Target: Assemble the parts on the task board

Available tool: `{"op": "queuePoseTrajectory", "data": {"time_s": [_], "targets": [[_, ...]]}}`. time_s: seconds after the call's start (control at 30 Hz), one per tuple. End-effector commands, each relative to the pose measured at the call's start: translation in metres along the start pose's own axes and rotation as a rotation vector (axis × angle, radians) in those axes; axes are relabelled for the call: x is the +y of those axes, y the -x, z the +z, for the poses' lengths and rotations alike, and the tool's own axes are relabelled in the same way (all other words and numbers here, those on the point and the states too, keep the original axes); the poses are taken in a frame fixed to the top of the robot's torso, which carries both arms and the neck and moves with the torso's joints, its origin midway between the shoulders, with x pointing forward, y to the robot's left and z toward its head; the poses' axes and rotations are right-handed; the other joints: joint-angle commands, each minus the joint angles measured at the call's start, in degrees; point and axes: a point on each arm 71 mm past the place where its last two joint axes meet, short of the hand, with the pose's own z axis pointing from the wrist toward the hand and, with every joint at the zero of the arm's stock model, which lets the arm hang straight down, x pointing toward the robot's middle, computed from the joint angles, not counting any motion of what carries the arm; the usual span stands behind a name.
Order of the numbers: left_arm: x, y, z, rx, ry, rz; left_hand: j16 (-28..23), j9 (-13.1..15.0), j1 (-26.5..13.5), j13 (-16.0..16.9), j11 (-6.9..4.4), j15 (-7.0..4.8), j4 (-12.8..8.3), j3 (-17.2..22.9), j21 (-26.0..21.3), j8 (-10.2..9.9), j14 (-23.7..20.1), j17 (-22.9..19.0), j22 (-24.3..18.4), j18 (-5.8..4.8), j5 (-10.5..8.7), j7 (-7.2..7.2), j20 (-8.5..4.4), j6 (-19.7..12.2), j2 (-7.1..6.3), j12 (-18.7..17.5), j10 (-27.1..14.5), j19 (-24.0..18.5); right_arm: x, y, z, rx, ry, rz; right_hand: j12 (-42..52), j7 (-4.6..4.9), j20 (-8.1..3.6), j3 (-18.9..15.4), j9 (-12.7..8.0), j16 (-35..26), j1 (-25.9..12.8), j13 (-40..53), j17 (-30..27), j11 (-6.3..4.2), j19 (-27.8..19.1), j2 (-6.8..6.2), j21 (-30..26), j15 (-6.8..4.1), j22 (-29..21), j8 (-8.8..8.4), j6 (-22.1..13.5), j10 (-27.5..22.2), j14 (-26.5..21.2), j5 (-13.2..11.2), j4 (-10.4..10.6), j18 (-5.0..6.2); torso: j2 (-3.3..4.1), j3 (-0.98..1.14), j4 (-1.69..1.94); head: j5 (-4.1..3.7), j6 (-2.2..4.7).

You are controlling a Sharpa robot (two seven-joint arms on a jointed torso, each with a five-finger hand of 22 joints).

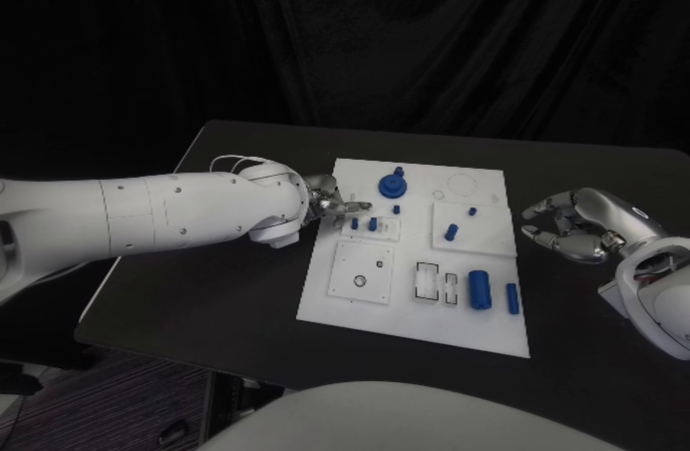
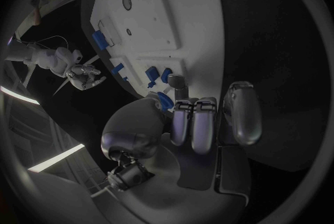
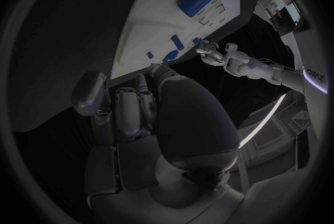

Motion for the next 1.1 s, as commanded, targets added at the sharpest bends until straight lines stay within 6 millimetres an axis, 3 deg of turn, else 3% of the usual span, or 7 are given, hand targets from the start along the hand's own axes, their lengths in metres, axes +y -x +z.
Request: {"op": "queuePoseTrajectory", "data": {"time_s": [0.03,0.1,0.4,0.5,0.53,0.67,1.1], "targets": [[-0.008,0.011,-0.004,-0.150,-0.122,-0.008,0.15,4.66,1.45,15.09,-0.39,-0.54,0.04,-2.02,0.32,3.02,6.06,15.10,10.10,-0.15,-0.17,-0.13,-0.28,-1.05,0.31,0.20,5.93,0.33,-0.001,0.000,-0.001,-0.001,-0.012,0.000,-0.25,0.10,-0.03,0.26,-0.05,-0.33,-0.12,-0.06,0.02,-0.03,0.01,0.15,-0.36,0.14,6.77,-0.02,0.50,-0.23,0.53,0.28,0.08,0.61,0.02,-0.01,0.01,-0.19,-0.01],[-0.010,0.016,-0.006,-0.200,-0.176,-0.017,0.15,2.44,2.87,15.09,-0.19,-0.42,0.00,-3.30,0.20,-5.88,6.06,15.10,10.06,-0.14,-0.16,0.16,-0.21,-8.06,0.17,0.20,5.93,0.22,-0.001,0.000,-0.001,-0.002,-0.012,0.000,-0.22,0.10,-0.03,0.27,-0.06,-0.30,-0.15,-0.02,0.06,-0.03,0.01,0.16,-0.37,0.14,6.77,-0.03,0.50,-0.20,0.54,0.32,0.10,0.61,0.02,-0.01,0.00,-0.14,-0.01],[-0.032,0.051,-0.017,-0.331,-0.467,-0.152,-0.85,-6.32,16.56,13.33,4.06,3.25,-0.65,-5.97,-7.86,-23.75,4.95,13.51,7.90,1.23,6.63,4.46,2.83,-18.27,-0.11,-3.12,3.55,-5.45,-0.001,0.000,-0.001,-0.007,-0.007,0.003,-0.18,0.09,-0.03,0.30,-0.09,-0.28,-0.22,0.04,0.09,-0.03,0.05,0.17,-0.23,0.14,6.81,-0.03,0.51,-0.15,0.56,0.41,0.16,0.59,0.06,-0.09,0.05,-0.41,-0.01],[-0.037,0.058,-0.018,-0.325,-0.564,-0.201,-12.13,-9.15,25.59,2.04,6.62,6.06,-4.32,-4.08,-17.99,-27.93,-10.90,-1.41,5.41,2.35,10.18,7.43,4.57,-22.28,-0.81,-26.83,-18.54,-14.24,0.000,0.000,-0.001,-0.012,-0.003,0.005,-0.18,0.09,-0.03,0.30,-0.09,-0.28,-0.22,0.04,0.09,-0.03,0.05,0.17,-0.23,0.14,6.81,-0.03,0.51,-0.15,0.56,0.41,0.16,0.59,0.00,-0.03,-0.05,-0.42,-0.01],[-0.039,0.060,-0.018,-0.316,-0.604,-0.210,-18.43,-10.95,30.45,-6.70,8.02,7.36,-5.94,-2.87,-24.77,-29.33,-21.21,-8.78,3.70,3.12,11.50,8.06,5.33,-22.13,-0.85,-44.63,-36.69,-20.68,0.000,0.000,-0.001,-0.015,0.000,0.006,-0.11,0.09,-0.03,0.31,-0.10,-0.17,-0.23,0.16,0.24,-0.04,0.06,0.18,-0.21,0.14,6.82,-0.03,0.52,-0.08,0.59,0.45,0.17,0.58,-0.03,0.02,-0.12,-0.47,-0.01],[-0.047,0.063,-0.014,-0.281,-0.707,-0.194,-24.12,-20.86,39.92,-19.25,12.01,11.12,-6.41,-1.04,-20.70,-36.08,-32.88,-18.64,4.52,2.11,9.32,10.98,8.04,-23.14,-1.58,-58.65,-48.98,-20.99,0.000,0.001,-0.001,-0.019,0.004,0.009,-0.07,0.07,-0.03,0.34,-0.11,-0.12,-0.24,0.22,0.30,-0.05,0.11,0.18,-0.07,0.14,6.86,-0.02,0.56,-0.03,0.62,0.52,0.17,0.56,0.06,0.04,-0.11,-0.72,-0.01],[-0.072,0.040,0.008,-0.292,-0.836,0.439,-20.17,-46.41,48.37,-46.45,5.18,3.60,-9.94,6.78,-15.15,-37.63,-14.31,-21.38,4.46,2.98,7.16,-0.65,3.23,-21.45,-7.44,-68.87,-50.63,-8.31,-0.001,0.001,-0.003,-0.019,0.003,0.010,-0.06,0.03,-0.04,0.41,-0.13,-0.11,-0.23,0.23,0.30,-0.08,0.12,0.15,-0.10,0.12,6.86,0.03,0.68,-0.01,0.64,0.71,0.15,0.56,0.20,-0.01,0.05,-1.57,-0.01]]}}
